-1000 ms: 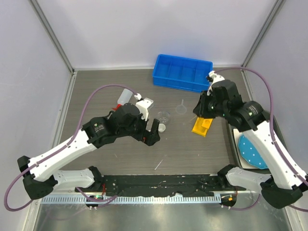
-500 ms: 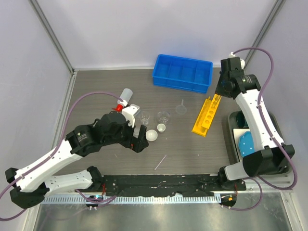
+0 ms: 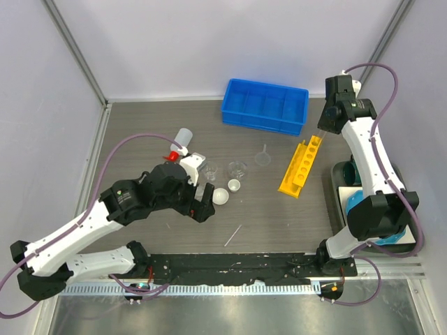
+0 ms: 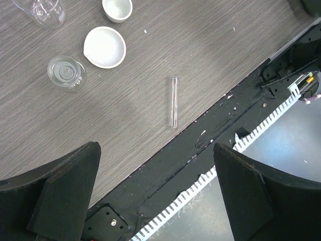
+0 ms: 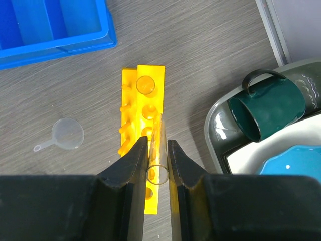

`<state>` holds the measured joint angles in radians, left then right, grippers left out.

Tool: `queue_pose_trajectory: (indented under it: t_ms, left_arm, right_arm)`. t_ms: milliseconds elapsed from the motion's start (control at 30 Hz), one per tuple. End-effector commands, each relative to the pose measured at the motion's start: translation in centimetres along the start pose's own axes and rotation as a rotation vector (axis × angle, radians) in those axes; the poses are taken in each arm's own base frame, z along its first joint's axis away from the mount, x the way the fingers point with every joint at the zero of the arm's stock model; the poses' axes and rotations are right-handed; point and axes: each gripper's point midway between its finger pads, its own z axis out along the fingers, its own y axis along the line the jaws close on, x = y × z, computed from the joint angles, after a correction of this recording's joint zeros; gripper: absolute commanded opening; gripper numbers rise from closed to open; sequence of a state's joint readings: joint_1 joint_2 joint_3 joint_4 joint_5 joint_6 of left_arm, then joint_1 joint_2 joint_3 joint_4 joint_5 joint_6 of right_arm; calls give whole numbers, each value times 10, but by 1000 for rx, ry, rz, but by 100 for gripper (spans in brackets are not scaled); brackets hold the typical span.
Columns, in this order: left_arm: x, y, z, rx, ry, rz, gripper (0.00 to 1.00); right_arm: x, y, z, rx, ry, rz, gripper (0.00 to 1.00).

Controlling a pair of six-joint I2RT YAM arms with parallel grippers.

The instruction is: Organize the chemistry lab equipment

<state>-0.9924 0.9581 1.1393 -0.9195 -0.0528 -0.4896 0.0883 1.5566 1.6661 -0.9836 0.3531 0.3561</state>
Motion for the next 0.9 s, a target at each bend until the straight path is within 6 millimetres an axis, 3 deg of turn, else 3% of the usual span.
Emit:
queue_pose_trajectory:
  t_ms: [0, 867]
  left_arm:
    - [-6, 0, 2, -5, -11, 16, 100]
    - [-3, 3, 7, -18, -2, 27, 100]
  right_arm:
    - [-22, 6, -2, -25, -75, 21, 1]
    - [6, 14, 33, -32, -1, 1, 1]
